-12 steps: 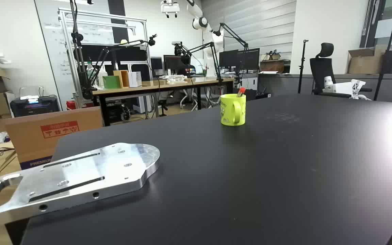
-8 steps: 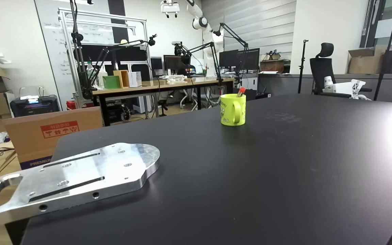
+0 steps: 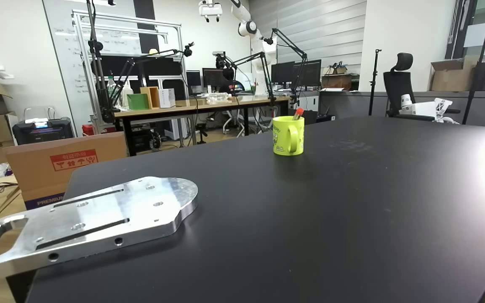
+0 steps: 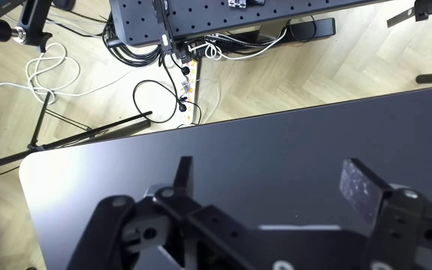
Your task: Take the pen out of the mug and place it on the table
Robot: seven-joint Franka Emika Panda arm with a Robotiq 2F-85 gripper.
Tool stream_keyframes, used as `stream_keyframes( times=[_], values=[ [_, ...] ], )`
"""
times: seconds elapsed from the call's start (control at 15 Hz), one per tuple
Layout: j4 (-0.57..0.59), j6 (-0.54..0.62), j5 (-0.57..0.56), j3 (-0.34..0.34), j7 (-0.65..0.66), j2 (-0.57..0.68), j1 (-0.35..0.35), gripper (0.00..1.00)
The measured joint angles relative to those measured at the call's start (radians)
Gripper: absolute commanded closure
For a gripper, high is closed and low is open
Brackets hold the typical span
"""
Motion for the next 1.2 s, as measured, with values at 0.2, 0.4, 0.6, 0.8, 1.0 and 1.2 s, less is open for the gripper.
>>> stream_keyframes(
  times=[0.2, 0.4, 0.6, 0.8, 1.0, 1.2],
  values=[
    [0.006, 0.036, 0.003, -0.012, 0.001, 0.019, 0.0, 0.0],
    [0.044, 0.12, 0.016, -0.037, 0.001, 0.097, 0.0, 0.0],
    [0.131, 0.184, 0.059, -0.049, 0.0, 0.23, 0.003, 0.0],
    [0.267, 0.205, 0.137, -0.045, -0.003, 0.395, 0.024, 0.0],
    [0.426, 0.207, 0.202, -0.019, -0.001, 0.56, 0.057, 0.0],
    [0.568, 0.203, 0.259, 0.022, 0.033, 0.696, 0.09, 0.0]
  ],
)
